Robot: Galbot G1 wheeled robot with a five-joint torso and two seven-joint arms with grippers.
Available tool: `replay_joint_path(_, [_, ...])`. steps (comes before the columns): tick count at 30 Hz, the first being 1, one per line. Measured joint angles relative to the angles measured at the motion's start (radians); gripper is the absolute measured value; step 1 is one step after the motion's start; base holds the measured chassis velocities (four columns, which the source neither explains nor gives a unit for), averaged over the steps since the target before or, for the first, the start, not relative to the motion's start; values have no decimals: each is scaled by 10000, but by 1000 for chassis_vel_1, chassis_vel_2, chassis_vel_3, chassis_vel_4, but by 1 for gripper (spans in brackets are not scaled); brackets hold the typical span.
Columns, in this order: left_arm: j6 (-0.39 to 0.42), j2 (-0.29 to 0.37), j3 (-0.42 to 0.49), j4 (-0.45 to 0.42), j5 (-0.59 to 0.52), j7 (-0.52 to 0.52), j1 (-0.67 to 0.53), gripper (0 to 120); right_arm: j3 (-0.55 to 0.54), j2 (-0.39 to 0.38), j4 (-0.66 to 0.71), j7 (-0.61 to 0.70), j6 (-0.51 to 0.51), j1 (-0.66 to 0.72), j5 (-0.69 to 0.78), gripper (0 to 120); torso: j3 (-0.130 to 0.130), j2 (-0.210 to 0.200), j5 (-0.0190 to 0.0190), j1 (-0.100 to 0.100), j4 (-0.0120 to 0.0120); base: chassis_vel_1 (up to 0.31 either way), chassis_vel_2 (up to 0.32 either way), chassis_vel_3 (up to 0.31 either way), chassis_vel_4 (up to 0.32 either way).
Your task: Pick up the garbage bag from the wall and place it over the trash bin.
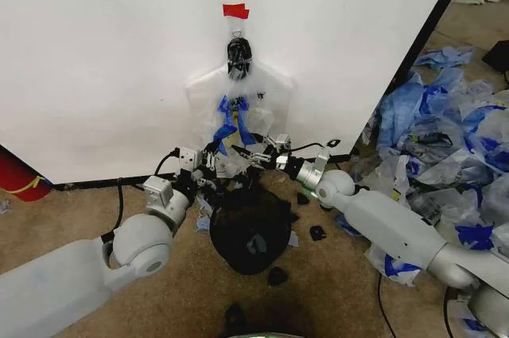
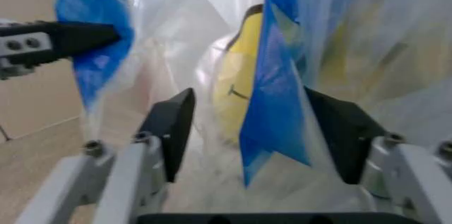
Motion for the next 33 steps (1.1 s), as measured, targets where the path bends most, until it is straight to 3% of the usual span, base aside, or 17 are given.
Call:
replay_joint_path(12, [-115, 255, -284, -343, 96, 166, 440, 0, -62, -217, 253, 294, -59, -62, -81, 7, 0, 0, 0, 0, -1, 0, 0, 0, 0])
replay_joint_path(15, [-126, 279, -317, -392, 102, 168, 473, 0, -99, -266, 285, 285, -79, -56, -78, 0, 0, 0, 0, 0, 0, 0, 0, 0, 0])
replay_joint_path(22, [-145, 300, -363, -419, 102, 174, 504, 0, -120, -363, 397, 286, -53, -1, 61, 0, 0, 0, 1, 0, -1, 0, 0, 0, 0])
replay_joint_path(27, [-149, 293, -428, -412, 62, 174, 610, 0, 240, -354, 484, -508, 318, -186, 900, 0, 0, 0, 0, 0, 0, 0, 0, 0, 0])
replay_joint_path(33, [-235, 312, -562, -354, 33, 175, 784, 0, 1557, -617, 1083, -1590, 457, -1003, 1721, 0, 0, 0, -1, 0, -1, 0, 0, 0, 0])
